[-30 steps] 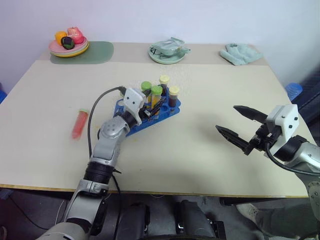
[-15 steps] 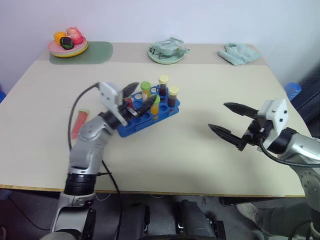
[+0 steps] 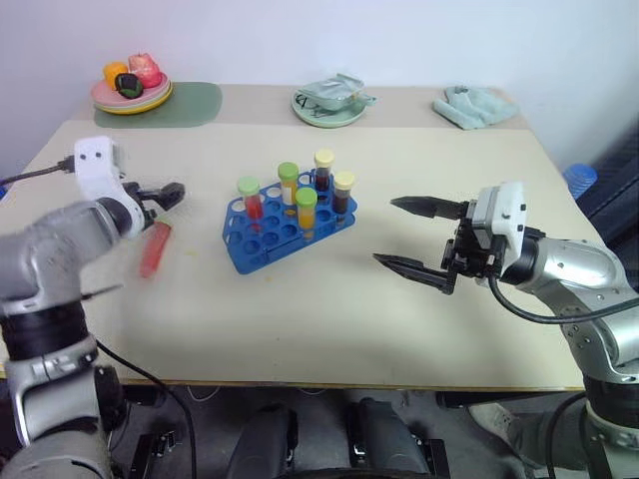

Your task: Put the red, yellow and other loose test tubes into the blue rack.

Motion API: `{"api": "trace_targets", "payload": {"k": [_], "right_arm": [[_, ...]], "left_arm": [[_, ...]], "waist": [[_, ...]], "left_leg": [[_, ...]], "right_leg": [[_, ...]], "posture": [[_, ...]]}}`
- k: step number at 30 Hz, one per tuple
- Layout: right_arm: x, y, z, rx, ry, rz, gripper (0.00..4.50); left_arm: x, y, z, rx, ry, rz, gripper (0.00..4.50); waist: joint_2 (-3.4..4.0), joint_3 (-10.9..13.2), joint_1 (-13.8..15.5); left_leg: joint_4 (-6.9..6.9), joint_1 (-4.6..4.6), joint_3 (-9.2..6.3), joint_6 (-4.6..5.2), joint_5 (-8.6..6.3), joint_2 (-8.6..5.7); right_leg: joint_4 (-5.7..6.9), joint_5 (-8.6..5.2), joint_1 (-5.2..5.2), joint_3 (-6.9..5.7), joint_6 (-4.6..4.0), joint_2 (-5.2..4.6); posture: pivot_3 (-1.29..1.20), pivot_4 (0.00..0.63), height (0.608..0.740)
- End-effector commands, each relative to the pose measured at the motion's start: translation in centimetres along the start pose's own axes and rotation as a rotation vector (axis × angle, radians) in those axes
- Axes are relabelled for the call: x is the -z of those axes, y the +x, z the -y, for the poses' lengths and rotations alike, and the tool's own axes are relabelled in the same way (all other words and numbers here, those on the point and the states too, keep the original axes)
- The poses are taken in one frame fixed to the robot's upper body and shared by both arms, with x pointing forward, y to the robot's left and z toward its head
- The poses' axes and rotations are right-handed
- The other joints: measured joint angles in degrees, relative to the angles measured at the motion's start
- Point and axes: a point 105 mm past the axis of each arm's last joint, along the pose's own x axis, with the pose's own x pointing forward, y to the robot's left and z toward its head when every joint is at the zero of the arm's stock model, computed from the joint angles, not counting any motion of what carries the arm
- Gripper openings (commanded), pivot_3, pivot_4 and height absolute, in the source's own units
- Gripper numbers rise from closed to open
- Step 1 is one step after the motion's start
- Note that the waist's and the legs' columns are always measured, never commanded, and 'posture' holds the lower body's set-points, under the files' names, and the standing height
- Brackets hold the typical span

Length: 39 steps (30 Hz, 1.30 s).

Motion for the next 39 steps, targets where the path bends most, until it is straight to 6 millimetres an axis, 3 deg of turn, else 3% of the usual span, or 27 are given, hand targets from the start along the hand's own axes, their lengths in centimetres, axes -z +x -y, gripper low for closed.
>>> {"api": "trace_targets", "payload": {"k": [1, 4, 12, 20, 23, 28, 32, 36, 39], "right_arm": [[-1.1, 0.1, 0.3, 0.002, -0.052, 0.033, 4.18], [-1.1, 0.0, 0.5, 0.015, -0.056, 0.033, 4.18], [-1.0, -0.4, 0.6, 0.046, -0.059, 0.029, 4.18], [-1.0, -0.7, 0.5, 0.07, -0.06, 0.024, 4.18], [-1.0, -0.8, 0.4, 0.074, -0.06, 0.017, 4.18], [-1.0, -1.2, 0.4, 0.086, -0.06, 0.01, 4.18], [-0.9, -1.3, 0.4, 0.091, -0.057, 0.006, 4.18], [-0.8, -1.5, 0.6, 0.097, -0.052, 0.004, 4.18], [-0.8, -1.6, 0.7, 0.105, -0.044, 0.009, 4.18]], "left_arm": [[0.6, -0.2, -1.9, -0.094, 0.001, -0.187, 4.22], [1.4, -0.2, -2.8, -0.127, 0.004, -0.316, 4.22], [1.5, 1.1, -3.7, -0.197, -0.002, -0.423, 4.22], [3.6, 4.2, -3.4, -0.217, 0.04, -0.508, 4.22], [4.4, 4.9, -3.3, -0.214, 0.065, -0.531, 3.33], [4.4, 5.0, -3.4, -0.219, 0.071, -0.536, 1.02], [3.8, 4.5, -3.2, -0.175, 0.045, -0.536, 1.02], [0.3, 2.6, 0.4, 0.131, 0.017, -0.395, 1.02], [-1.6, 0.2, 2.8, 0.325, 0.193, -0.171, 1.02]], "waist": [[0.0, 0.0, -0.1], [-0.02, 0.0, -0.3], [-0.05, 0.0, 0.0], [-0.05, 0.0, -0.1], [-0.04, 0.0, 0.0], [-0.03, 0.0, -0.1], [-0.03, 0.0, -0.2], [-0.05, 0.0, -0.2], [-0.04, 0.0, -0.3]], "left_leg": [[0.0, 0.0, 0.0, -0.12, 0.07, 0.0], [-0.04, 0.0, 0.01, -0.29, 0.17, -0.01], [-0.03, -0.06, 0.01, -0.33, 0.18, -0.02], [-0.02, -0.14, 0.03, -0.32, 0.17, -0.02], [-0.02, -0.22, 0.02, -0.32, 0.18, -0.02], [-0.01, -0.21, 0.03, -0.13, 0.07, -0.03], [0.0, -0.21, 0.03, -0.04, 0.02, -0.03], [0.03, -0.47, 0.03, -0.18, 0.1, -0.02], [0.1, -0.93, 0.04, -0.4, 0.22, -0.02]], "right_leg": [[0.01, 0.0, -0.01, 0.0, 0.0, 0.0], [0.04, 0.0, -0.06, 0.02, 0.0, 0.03], [0.03, 0.0, -0.11, 0.03, 0.0, -0.03], [0.03, 0.0, -0.18, 0.04, 0.0, -0.04], [0.04, 0.0, -0.25, 0.04, 0.0, -0.04], [0.06, 0.0, -0.24, 0.05, 0.0, -0.06], [0.09, 0.0, -0.25, 0.05, 0.0, -0.05], [0.1, 0.0, -0.47, 0.06, 0.0, -0.06], [0.22, 0.01, -0.99, 0.13, -0.01, -0.09]], "posture": [[0.0, 0.15, 0.74], [0.0, 0.15, 0.74], [0.0, 0.15, 0.74], [0.0, 0.15, 0.74], [0.0, 0.15, 0.74], [0.0, 0.15, 0.74], [0.0, 0.15, 0.74], [0.0, 0.15, 0.74], [0.0, 0.15, 0.74]]}}
